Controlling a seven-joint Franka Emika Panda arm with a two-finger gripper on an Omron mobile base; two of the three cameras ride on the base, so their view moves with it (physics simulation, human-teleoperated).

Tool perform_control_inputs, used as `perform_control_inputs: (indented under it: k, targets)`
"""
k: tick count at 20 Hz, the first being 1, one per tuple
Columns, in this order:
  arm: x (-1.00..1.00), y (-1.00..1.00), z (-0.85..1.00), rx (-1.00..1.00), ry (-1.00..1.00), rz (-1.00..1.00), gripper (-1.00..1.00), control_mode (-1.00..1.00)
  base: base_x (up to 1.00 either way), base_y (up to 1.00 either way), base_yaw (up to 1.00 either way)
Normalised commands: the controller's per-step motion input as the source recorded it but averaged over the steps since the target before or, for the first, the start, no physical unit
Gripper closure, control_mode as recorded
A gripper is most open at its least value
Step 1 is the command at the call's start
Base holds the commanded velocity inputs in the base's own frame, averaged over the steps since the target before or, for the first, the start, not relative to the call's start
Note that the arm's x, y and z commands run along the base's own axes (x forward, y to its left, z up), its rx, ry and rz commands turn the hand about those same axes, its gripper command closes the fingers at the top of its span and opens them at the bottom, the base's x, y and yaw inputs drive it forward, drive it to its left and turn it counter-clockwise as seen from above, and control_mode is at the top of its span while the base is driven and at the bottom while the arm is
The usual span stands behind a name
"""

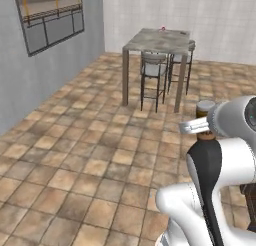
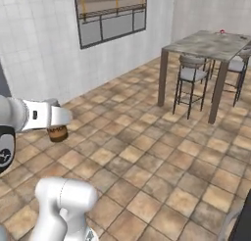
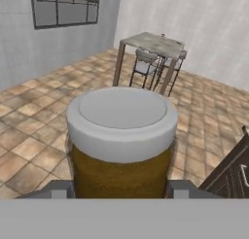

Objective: Take the cinnamon bottle from the cabinet and place it on the dining table, next to the plate with the cupcake. Then take the chocolate from the dining counter and place it on the cupcake plate.

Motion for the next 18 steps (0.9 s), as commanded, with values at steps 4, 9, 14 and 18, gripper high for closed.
perform_control_inputs:
  k: [4,9,14,18]
  targets:
    - [0.00,0.00,0.00,0.00,0.00,0.00,1.00,1.00,1.00,-0.08,-0.40]
    - [0.00,0.00,0.00,0.00,0.00,0.00,1.00,1.00,1.00,-0.41,-0.29]
    - [0.00,0.00,0.00,0.00,0.00,0.00,1.00,1.00,1.00,-0.32,-0.26]
    - [0.00,0.00,0.00,0.00,0.00,0.00,1.00,1.00,1.00,-0.10,-0.24]
